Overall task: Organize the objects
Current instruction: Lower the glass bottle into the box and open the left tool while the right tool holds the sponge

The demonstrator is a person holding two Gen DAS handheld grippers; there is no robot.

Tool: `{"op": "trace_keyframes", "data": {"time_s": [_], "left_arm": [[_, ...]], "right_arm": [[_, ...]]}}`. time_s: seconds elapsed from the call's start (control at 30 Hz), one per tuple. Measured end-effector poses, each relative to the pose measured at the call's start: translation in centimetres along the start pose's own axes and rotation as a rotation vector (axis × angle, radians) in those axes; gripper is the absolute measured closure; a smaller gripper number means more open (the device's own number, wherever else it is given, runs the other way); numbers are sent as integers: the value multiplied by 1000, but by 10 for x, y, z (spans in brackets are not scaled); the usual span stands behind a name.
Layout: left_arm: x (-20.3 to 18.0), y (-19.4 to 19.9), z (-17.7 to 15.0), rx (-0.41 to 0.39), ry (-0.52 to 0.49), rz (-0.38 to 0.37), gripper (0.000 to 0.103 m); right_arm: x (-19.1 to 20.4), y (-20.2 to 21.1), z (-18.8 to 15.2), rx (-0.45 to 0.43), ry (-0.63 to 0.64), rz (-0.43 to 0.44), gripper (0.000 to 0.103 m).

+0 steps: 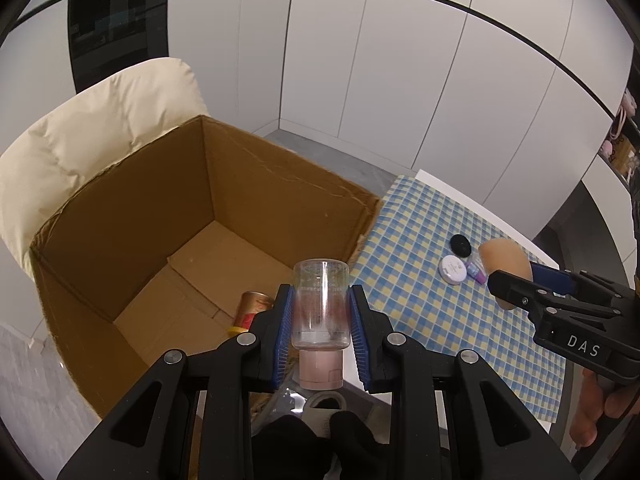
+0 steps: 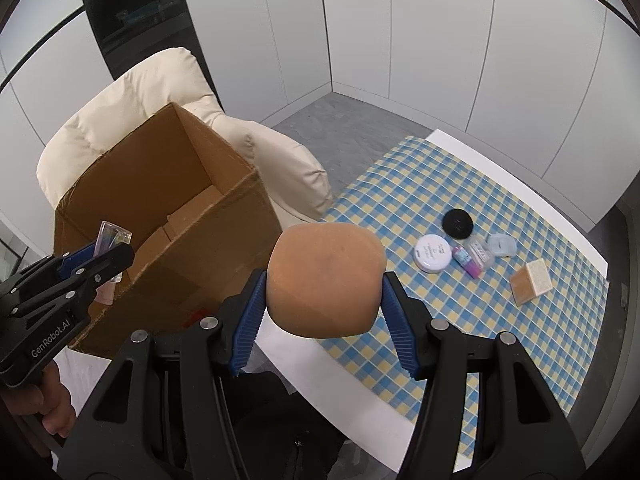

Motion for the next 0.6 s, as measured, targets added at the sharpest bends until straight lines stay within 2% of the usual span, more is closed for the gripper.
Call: {"op": "trace_keyframes", "data": {"time_s": [0.6], "left_arm": [[39, 14, -5, -6, 51, 62, 76]], "right_arm": [[48, -1, 10, -17, 72, 50, 43]]}}
Point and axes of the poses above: each gripper's, at about its wrist camera, not at the fingertips, and y roughly against the way its jaws point, x to its left, z to its top, the point moved 1 cm from there along -y, roughly the way its jaws point, and after that the axes turned 12 degrees about -z, right-handed, at the moved point
